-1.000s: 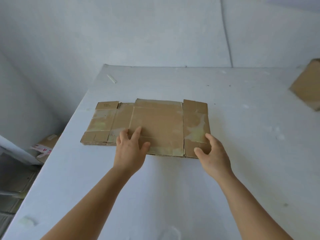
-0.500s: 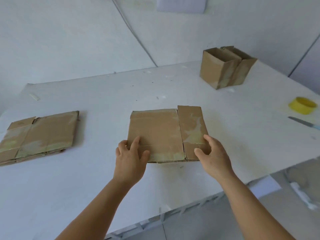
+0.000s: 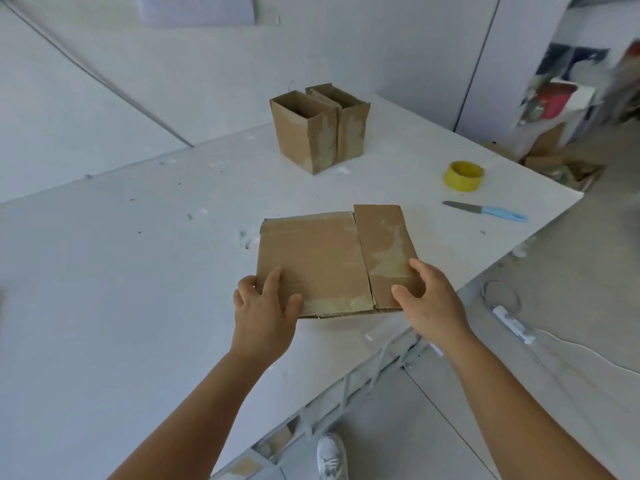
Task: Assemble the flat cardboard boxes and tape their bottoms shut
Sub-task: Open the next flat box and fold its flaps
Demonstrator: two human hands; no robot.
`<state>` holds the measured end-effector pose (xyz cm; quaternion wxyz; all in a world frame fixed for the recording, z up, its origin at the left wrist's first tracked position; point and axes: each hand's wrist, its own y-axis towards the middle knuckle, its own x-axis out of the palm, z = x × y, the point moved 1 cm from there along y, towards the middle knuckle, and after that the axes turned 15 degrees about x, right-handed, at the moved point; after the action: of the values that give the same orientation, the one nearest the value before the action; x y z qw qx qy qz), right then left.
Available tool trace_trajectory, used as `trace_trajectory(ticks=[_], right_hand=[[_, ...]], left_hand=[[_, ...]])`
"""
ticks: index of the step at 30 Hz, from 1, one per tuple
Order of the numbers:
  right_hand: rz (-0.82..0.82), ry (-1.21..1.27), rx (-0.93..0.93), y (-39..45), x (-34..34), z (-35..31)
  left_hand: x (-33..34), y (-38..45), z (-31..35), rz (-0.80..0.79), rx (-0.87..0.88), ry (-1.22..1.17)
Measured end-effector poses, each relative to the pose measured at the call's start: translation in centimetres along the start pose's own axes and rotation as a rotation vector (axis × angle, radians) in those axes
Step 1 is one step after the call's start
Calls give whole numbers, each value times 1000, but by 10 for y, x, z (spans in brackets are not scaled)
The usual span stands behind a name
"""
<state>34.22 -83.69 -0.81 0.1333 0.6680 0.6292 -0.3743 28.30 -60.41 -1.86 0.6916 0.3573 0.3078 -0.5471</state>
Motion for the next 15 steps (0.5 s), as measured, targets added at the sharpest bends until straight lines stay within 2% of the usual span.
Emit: trace_trajectory(ticks=[15], right_hand=[[120, -38, 35, 159, -68, -23]], left_hand=[[72, 164, 53, -7, 65, -90]])
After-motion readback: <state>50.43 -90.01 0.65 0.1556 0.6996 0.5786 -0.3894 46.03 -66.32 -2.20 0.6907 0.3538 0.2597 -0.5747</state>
